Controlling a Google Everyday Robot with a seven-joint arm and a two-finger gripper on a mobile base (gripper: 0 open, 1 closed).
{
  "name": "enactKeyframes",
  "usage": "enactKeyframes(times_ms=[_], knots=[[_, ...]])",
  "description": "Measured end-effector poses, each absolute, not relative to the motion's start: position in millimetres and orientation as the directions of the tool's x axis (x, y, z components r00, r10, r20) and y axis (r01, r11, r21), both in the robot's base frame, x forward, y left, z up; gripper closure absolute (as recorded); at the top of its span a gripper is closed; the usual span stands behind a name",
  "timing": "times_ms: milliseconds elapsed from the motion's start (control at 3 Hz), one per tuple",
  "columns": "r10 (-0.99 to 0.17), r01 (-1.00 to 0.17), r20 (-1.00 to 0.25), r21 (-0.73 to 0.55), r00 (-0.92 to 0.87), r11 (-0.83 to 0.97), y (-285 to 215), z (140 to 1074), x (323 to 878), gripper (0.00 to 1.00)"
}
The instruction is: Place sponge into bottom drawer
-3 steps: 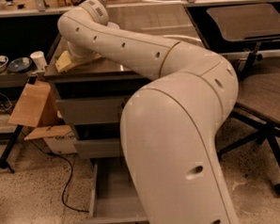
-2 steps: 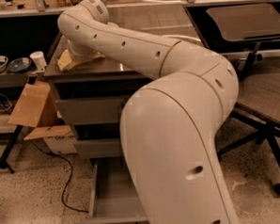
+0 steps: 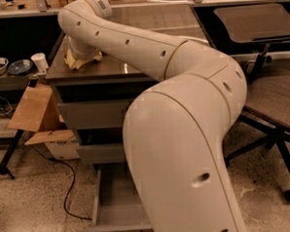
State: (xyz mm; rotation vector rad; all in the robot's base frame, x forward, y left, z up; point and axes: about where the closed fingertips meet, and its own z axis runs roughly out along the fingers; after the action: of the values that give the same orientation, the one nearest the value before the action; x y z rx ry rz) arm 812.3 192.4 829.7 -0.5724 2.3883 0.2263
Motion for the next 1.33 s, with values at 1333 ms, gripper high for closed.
enactKeyframes(times_ms=[1333], knots=[[-0.428, -0.54, -0.731, -0.097, -0.531, 0.836, 90.5, 940.4, 680.6, 1.0]])
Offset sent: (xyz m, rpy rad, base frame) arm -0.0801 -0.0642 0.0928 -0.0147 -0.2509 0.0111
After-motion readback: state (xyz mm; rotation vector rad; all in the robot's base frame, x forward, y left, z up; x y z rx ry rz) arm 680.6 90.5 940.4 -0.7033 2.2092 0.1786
